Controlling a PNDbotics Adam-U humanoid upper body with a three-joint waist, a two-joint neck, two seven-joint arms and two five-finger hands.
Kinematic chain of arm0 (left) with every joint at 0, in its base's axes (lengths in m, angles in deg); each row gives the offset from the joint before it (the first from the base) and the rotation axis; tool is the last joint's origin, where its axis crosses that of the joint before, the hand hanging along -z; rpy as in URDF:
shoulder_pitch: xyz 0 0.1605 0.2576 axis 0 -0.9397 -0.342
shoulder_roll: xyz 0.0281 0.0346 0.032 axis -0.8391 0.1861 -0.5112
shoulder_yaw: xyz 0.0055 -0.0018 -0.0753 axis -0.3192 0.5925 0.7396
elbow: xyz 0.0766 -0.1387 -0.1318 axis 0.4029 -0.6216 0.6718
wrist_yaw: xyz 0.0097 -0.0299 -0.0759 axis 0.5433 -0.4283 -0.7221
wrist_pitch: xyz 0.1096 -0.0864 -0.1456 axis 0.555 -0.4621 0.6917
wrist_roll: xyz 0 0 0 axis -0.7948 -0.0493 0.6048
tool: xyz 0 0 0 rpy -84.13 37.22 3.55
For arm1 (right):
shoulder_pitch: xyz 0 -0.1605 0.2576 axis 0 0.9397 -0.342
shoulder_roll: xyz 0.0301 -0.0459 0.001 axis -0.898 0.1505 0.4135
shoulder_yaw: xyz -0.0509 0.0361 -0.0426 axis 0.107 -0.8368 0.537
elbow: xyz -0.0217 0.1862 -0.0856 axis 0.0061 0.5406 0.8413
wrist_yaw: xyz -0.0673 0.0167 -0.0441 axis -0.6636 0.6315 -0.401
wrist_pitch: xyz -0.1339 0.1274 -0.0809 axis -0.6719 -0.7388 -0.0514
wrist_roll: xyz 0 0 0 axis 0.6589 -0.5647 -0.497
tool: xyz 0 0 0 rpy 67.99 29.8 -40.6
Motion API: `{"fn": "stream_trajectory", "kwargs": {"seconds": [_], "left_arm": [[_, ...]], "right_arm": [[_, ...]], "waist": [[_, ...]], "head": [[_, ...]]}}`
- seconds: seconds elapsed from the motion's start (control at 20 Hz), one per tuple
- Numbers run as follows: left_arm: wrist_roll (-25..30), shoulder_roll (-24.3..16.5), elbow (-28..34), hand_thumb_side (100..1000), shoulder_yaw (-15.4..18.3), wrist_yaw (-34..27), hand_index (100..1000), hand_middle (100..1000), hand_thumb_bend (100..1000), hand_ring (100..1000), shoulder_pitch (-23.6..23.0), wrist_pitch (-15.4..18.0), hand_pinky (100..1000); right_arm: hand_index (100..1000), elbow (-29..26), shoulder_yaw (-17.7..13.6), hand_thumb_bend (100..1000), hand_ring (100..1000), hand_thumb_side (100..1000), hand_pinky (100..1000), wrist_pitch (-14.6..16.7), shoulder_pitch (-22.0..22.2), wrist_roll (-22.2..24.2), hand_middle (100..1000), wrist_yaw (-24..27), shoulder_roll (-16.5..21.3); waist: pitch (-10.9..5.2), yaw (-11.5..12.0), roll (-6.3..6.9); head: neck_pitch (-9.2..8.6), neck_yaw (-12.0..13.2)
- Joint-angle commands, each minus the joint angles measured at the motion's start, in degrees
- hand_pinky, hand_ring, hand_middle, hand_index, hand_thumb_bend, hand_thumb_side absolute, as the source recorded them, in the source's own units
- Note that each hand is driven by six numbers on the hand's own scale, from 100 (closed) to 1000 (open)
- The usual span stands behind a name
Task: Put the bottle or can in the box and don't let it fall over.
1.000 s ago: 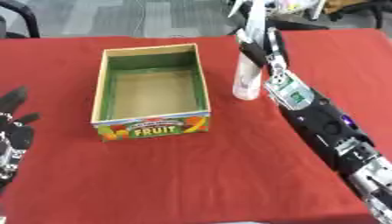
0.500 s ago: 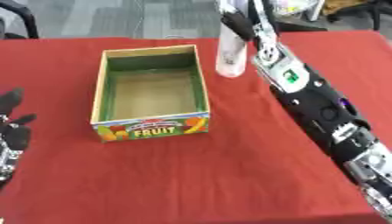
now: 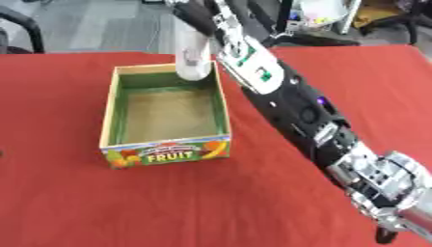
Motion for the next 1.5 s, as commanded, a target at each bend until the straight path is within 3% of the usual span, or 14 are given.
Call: {"fn": "stream_trajectory", "kwargs": {"seconds": [0.05,0.2,0.25,0.3,0.45,0.75,1.0,1.2,1.5], "left_arm": [[-0.92,-0.26,1.37,671,1.05,0.25,905,903,557,1000,0.91,0.08,839],[-1.38,-0.24,1.35,671,1.32,0.4,905,903,555,1000,0.9,0.03,839],[-1.42,-0.21,1.32,671,1.33,0.45,905,903,554,1000,0.92,0.03,839],[-1.44,-0.19,1.3,671,1.32,0.48,905,903,553,1000,0.95,0.03,839],[-1.42,-0.24,1.29,671,1.35,0.65,905,903,553,1000,0.96,0.07,840],[-1.39,-0.29,1.18,673,1.42,0.83,906,904,553,1000,0.86,0.08,840],[-1.5,-0.48,1.12,673,1.68,0.97,906,904,554,1000,0.52,0.1,840],[-1.62,-0.71,1.0,675,1.88,1.13,906,904,553,1000,0.14,0.09,840],[-1.88,-1.16,0.82,677,2.24,1.35,906,905,552,1000,-0.49,0.09,841]], "right_arm": [[260,4.27,-0.49,100,394,470,377,2.51,-0.49,-0.41,805,0.39,-1.63],[369,8.67,-0.53,100,479,470,460,4.35,0.51,-0.13,900,-1.28,-2.89],[474,9.75,-0.58,100,557,470,531,4.81,0.8,0.06,990,-2.07,-3.24],[516,10.52,-0.6,100,590,470,560,5.32,1.07,0.31,1000,-2.85,-3.5],[795,11.39,-0.49,100,801,470,704,6.98,1.49,2.21,1000,-5.97,-3.61],[995,9.66,-0.84,100,993,442,869,8.25,1.77,9.17,1000,-10.72,-2.43],[1000,5.31,-1.47,100,1000,451,925,6.88,2.01,16.68,1000,-14.17,-0.1],[1000,0.91,-2.29,100,1000,462,934,4.96,3.03,19.66,1000,-13.89,2.31],[1000,-5.06,-4.05,100,1000,501,924,3.67,7.27,20.31,1000,-7.28,6.14]], "waist": [[-0.49,0.28,0.27],[-0.38,0.38,0.14],[-0.35,0.36,0.09],[-0.33,0.34,0.06],[-0.3,0.15,0.04],[-0.42,-0.58,0.13],[-0.73,-1.66,0.12],[-1.07,-2.85,-0.04],[-1.51,-4.96,-0.23]], "head": [[-1.01,-1.03],[-1.13,-1.39],[-1.18,-1.45],[-1.24,-1.5],[-1.24,-1.45],[-1.18,-1.4],[-1.16,-1.13],[-1.03,-0.55],[-0.76,0.84]]}}
